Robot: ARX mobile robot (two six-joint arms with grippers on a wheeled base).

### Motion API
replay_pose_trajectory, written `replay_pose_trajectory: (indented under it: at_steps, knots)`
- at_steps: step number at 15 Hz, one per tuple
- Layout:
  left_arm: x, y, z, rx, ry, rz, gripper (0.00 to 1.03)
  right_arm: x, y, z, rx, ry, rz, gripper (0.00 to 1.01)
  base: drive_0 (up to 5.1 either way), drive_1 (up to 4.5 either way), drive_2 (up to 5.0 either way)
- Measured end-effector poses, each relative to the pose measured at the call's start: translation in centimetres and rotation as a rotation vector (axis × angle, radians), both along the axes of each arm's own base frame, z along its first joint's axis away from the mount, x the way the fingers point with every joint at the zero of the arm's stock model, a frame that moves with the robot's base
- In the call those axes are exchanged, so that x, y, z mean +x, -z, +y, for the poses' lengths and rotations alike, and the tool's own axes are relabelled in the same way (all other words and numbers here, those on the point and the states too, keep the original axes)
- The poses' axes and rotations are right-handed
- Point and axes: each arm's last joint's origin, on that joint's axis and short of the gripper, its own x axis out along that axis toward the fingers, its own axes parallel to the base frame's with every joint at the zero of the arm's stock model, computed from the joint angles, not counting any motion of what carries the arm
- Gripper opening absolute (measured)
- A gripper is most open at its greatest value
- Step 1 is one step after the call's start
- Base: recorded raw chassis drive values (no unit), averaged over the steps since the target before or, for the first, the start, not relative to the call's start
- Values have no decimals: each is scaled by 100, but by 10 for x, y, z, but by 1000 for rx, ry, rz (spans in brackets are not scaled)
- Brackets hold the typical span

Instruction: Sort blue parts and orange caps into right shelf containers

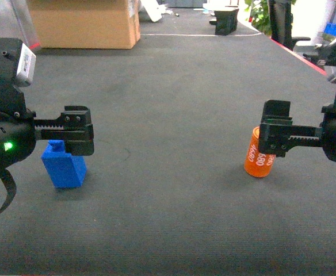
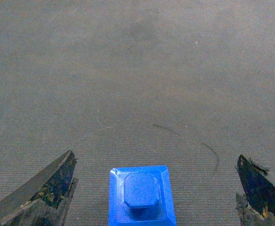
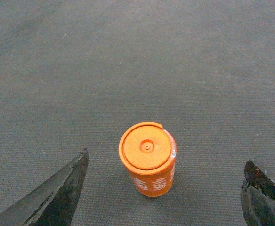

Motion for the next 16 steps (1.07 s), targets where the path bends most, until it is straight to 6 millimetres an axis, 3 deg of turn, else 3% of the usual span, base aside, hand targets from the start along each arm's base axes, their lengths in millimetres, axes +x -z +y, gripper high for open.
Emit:
replay_pose_trajectory:
  at_steps: [13,16]
  knots:
    - [15,33,6,-8,-27,89,98,38,49,12,-36,-6,149,98,0,0,0]
    - [21,51,7,2,-31,138,98,51,56,13,-44,18,157,98,0,0,0]
